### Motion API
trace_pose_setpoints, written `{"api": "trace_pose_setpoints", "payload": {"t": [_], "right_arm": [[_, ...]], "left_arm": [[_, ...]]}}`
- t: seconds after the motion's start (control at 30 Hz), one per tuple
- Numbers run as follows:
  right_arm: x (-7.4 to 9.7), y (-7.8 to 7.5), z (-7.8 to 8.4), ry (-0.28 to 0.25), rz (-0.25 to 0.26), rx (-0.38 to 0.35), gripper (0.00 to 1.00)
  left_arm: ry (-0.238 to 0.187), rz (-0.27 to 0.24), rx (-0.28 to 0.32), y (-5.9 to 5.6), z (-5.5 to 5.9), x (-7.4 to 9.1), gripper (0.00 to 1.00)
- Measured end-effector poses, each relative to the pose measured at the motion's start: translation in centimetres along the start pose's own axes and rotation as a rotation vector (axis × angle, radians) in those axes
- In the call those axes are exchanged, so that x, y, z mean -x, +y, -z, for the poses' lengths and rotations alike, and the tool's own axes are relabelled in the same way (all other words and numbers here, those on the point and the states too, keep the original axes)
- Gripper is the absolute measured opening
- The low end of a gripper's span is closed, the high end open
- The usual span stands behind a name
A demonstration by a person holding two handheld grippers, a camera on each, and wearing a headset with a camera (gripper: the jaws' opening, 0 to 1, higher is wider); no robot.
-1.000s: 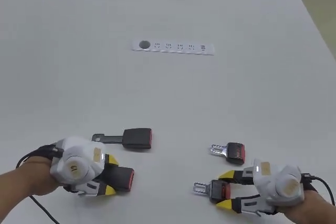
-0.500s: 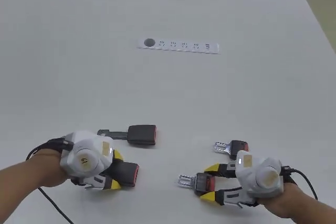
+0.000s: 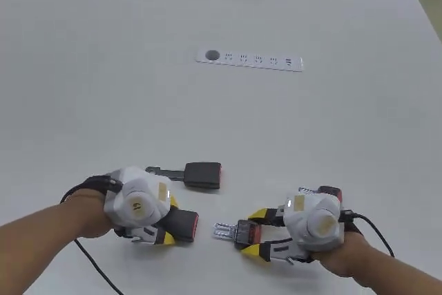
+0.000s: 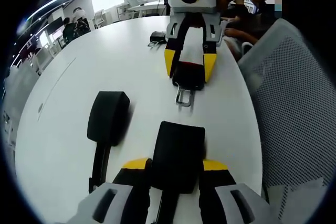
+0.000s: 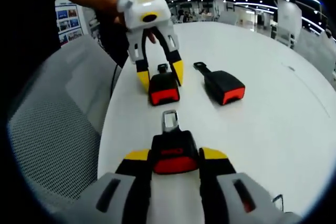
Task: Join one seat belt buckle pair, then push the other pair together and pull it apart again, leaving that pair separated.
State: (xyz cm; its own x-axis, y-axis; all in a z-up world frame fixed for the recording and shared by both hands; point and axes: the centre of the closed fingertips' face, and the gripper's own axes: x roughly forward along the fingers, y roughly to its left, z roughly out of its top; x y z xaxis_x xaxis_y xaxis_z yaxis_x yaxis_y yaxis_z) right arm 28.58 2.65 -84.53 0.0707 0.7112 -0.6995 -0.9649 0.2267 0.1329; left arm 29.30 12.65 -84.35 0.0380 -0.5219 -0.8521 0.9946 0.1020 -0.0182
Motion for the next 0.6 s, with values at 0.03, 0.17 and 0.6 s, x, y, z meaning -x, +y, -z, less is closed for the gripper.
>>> {"api": "trace_pose_setpoints", "payload": {"t": [0.03, 0.17, 0.6], "right_arm": [[-0.3, 0.1, -0.3, -0.002, -0.005, -0.002, 0.35], [-1.2, 0.4, -1.4, -0.014, -0.022, 0.006, 0.35], [-2.3, 0.9, -2.9, 0.001, -0.048, 0.030, 0.35]], "left_arm": [[0.000, 0.000, 0.000, 0.0, 0.0, 0.0, 0.37], [0.001, -0.001, -0.003, 0.0, 0.0, 0.0, 0.37], [-0.005, 0.003, -0.018, 0.1, 0.0, 0.0, 0.36]]}}
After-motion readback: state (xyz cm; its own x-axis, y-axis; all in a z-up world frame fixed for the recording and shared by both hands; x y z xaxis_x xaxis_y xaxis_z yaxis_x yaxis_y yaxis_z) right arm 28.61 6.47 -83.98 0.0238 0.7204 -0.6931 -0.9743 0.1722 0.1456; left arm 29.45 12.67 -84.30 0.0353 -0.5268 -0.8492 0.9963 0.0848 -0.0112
